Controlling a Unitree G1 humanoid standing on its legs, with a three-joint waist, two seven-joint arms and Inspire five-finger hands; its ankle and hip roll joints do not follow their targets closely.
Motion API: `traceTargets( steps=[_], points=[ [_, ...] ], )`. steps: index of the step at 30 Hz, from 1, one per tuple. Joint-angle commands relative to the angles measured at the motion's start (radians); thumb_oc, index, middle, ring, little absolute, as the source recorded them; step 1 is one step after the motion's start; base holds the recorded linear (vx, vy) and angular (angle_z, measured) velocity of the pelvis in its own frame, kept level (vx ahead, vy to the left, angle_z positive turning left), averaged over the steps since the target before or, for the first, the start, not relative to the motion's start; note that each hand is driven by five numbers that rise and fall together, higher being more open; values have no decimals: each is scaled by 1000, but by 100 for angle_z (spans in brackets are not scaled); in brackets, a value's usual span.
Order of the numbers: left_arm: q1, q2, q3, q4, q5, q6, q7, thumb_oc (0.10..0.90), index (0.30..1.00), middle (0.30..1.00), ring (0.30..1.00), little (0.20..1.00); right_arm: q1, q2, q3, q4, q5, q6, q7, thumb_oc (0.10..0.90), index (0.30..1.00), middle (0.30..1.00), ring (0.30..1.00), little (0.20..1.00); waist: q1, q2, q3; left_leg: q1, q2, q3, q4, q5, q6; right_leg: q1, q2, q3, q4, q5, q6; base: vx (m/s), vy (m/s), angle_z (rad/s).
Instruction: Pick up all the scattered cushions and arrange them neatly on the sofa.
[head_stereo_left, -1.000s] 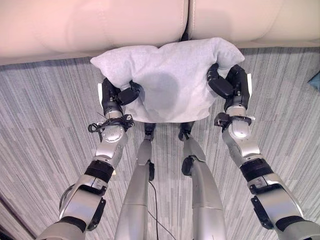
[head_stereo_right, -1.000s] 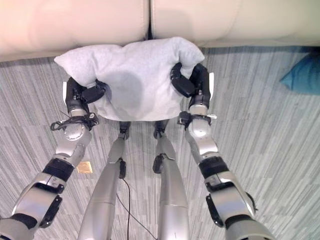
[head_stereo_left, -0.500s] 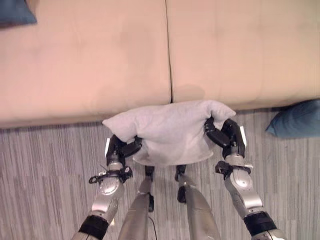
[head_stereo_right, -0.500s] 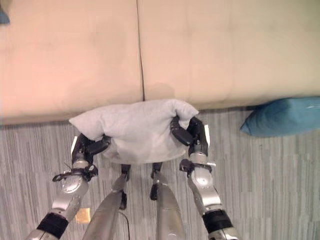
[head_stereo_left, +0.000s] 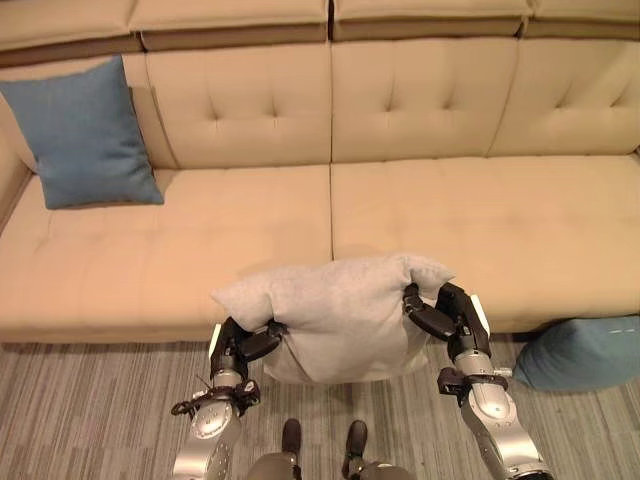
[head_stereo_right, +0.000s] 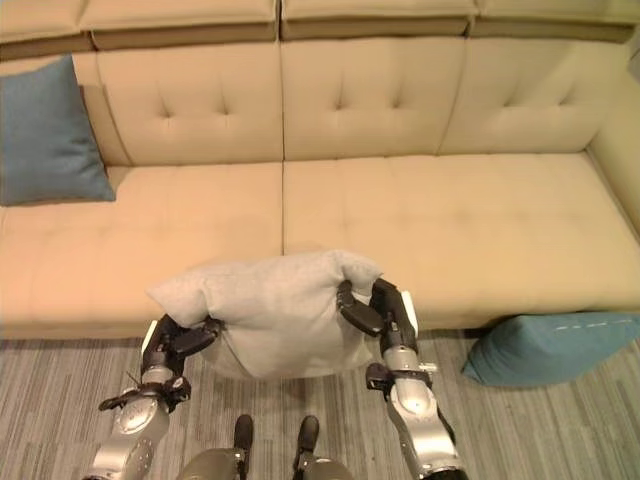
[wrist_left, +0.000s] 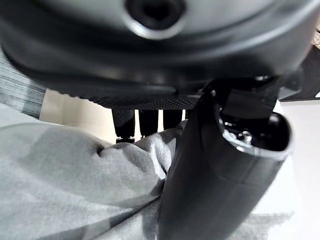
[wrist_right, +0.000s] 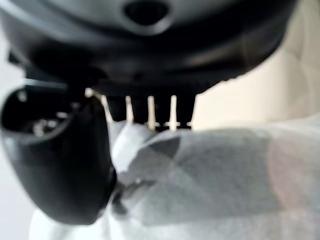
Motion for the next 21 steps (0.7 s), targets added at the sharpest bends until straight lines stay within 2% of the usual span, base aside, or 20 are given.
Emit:
traceTargets(
  steps=[1,6,8,10,12,13,17,19,21],
  points=[
    [-62,7,7,-87,30,-89,-46,400,300,300,300,300,-23,-2,-41,-106,-2,-83,3,400,300,300,300,300,2,-35,-146,-66,16,26,-2,-63,2,7,-37,31,39,-66,118,150,138,25],
    [-22,30,15,-109,48,-73,-53,400,300,300,300,300,-14,19,-32,-114,4,-72,19,400,300,300,300,300,17,-48,-165,-3,-7,19,-46,-87,32,37,-51,63,79,-97,137,220,164,-16],
    [-12,49,28,-121,56,-69,-54,400,300,300,300,300,-23,45,-20,-121,10,-74,36,400,300,300,300,300,34,-47,-148,31,-14,37,-61,-108,64,-9,-80,87,219,-108,158,137,250,-35],
    [-12,53,29,-121,57,-69,-54,400,300,300,300,300,-28,49,-16,-121,8,-74,38,400,300,300,300,300,36,-44,-143,37,-15,40,-61,-112,73,-33,-91,90,270,-97,167,58,133,-49],
    [-6,65,36,-130,61,-70,-51,400,300,300,300,300,-34,55,-3,-129,1,-70,50,400,300,300,300,300,27,-29,-117,61,-13,37,-64,-118,101,-106,-100,111,431,-54,178,66,147,-3],
    [-7,66,38,-131,63,-72,-50,400,300,300,300,300,-33,58,-1,-130,2,-72,54,400,300,300,300,300,26,-24,-113,67,-11,33,-67,-121,104,-128,-98,120,463,-54,179,51,105,1],
    [-10,64,39,-127,71,-76,-51,400,300,300,300,300,-27,58,5,-133,-9,-74,60,400,300,300,300,300,21,-21,-111,94,-17,21,-80,-130,104,-152,-86,130,433,-73,168,108,20,2],
    [-14,54,35,-122,67,-78,-49,400,300,300,300,300,-33,48,9,-124,-19,-71,54,400,300,300,300,300,9,-26,-115,113,-27,8,-100,-134,99,-175,-49,151,324,-71,162,199,-51,-5],
    [-30,45,31,-113,66,-85,-47,400,300,300,300,300,-34,37,10,-121,-24,-71,48,400,300,300,300,300,-4,-34,-114,134,-41,-16,-107,-147,90,-181,-24,163,209,-38,168,162,-90,-2]
  ],
)
